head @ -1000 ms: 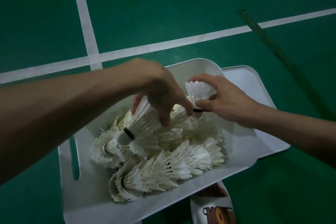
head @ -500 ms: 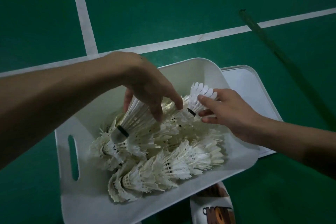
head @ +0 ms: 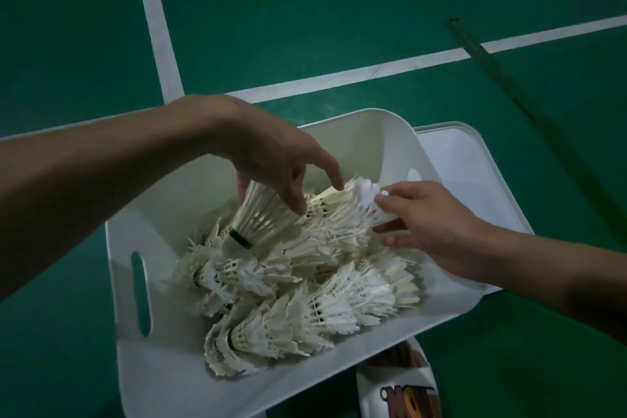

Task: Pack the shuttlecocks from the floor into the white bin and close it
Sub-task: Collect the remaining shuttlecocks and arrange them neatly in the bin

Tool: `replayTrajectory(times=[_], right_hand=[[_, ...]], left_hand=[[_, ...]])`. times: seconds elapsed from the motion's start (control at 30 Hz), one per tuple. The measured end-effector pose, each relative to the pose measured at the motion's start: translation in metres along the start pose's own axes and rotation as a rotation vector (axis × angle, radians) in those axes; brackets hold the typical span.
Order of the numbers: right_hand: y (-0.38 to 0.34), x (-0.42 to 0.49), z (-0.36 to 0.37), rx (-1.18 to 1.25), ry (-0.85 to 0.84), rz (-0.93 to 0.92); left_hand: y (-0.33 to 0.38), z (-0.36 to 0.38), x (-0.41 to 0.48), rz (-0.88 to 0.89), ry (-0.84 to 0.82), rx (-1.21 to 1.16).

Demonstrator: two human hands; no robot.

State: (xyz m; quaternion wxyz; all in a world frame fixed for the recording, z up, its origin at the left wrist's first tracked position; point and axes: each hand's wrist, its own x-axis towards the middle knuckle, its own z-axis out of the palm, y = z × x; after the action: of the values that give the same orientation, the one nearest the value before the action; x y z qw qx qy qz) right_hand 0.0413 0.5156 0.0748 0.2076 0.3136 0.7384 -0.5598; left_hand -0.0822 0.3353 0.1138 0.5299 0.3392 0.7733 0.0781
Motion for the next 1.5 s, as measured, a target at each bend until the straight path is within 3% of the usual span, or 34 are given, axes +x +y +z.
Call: replayTrajectory(times=[0.23,0.47,0.73,0.83,0.97,1.07,1.17,1.37,1.5], right_hand=[[-0.002,0.000,0.000,0.290,0.005,0.072],[0.009,0.001,0.002,-0.220,-0.175,0.029],[0.000,0.000,-0.017,-0.472,-0.154,-0.153],[-0.004,-0.005,-0.019,-0.529,-0.077,-0.277],[-0.020,-0.011,-0.017,-0.335,-0.121,-0.471],[-0.026,-0.012,-0.012,-0.135,-0.206,-0.507],[-0.024,-0.007,-0.008,-0.077,-0.151,-0.534],[-0.017,0.005,-0.019,-0.155,0.020,-0.490],[-0.013,0.007,-0.021,-0.214,-0.058,-0.557]], left_hand=[[-0.003,-0.001,0.008,0.037,0.035,0.068],[-0.005,-0.008,0.003,0.091,0.166,0.017],[0.010,0.000,0.006,0.247,0.450,-0.051],[0.013,-0.002,0.006,0.280,0.514,-0.071],[0.015,-0.005,0.006,0.325,0.608,-0.126],[0.023,0.000,0.015,0.370,0.665,-0.172],[0.031,0.010,0.026,0.388,0.725,-0.181],[0.015,0.031,0.027,0.340,0.701,-0.368],[0.001,0.046,0.032,0.289,0.445,-0.208]])
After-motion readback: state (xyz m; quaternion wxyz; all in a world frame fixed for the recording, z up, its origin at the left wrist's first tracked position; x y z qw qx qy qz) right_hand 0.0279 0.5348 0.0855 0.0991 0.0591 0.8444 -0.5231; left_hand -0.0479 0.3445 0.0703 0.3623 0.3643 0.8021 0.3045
